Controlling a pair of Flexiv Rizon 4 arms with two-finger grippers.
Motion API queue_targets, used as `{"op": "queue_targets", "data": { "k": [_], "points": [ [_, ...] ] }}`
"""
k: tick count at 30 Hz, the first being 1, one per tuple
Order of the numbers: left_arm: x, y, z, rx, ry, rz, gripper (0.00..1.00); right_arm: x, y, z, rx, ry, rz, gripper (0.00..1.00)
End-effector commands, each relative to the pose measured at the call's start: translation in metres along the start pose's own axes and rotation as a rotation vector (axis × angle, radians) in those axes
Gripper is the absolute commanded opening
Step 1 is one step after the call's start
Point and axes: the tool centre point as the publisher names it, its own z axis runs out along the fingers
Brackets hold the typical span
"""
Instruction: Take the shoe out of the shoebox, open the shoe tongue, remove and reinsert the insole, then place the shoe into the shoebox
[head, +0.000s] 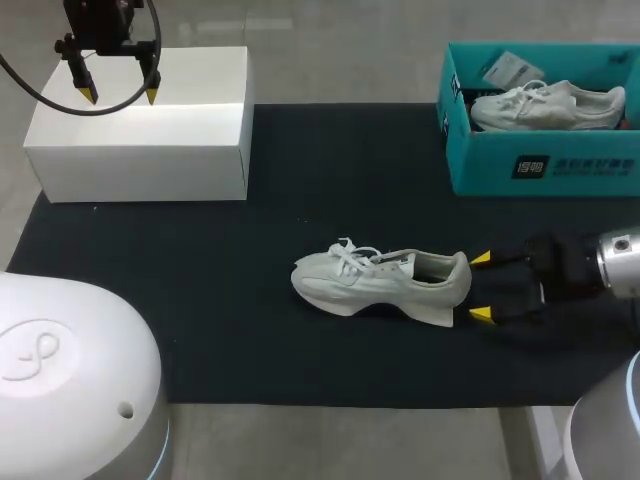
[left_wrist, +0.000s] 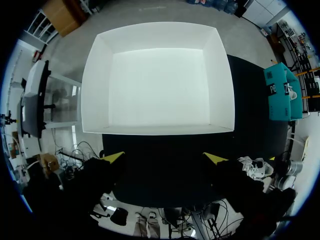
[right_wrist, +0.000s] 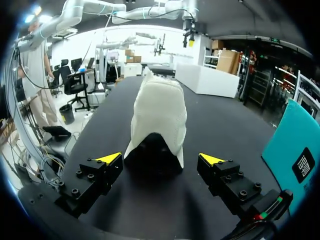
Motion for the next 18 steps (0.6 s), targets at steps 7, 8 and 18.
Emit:
{"op": "queue_targets", "data": {
  "k": [7,8,18],
  "points": [
    [0.0,0.0,-0.001,-0.002,-0.002,0.0,1.0,-0.016,0.002,0.029,-0.025,0.042,-0.014,1.0],
    [0.0,0.0,-0.001,-0.002,-0.002,0.0,1.0,-0.016,0.004,0.031,-0.03,0.049,-0.011,1.0],
    [0.0,0.0,-0.001,-0.002,-0.002,0.0,1.0,-0.006,0.006,0.038,-0.046,0.069,0.004,1.0]
  ]
}}
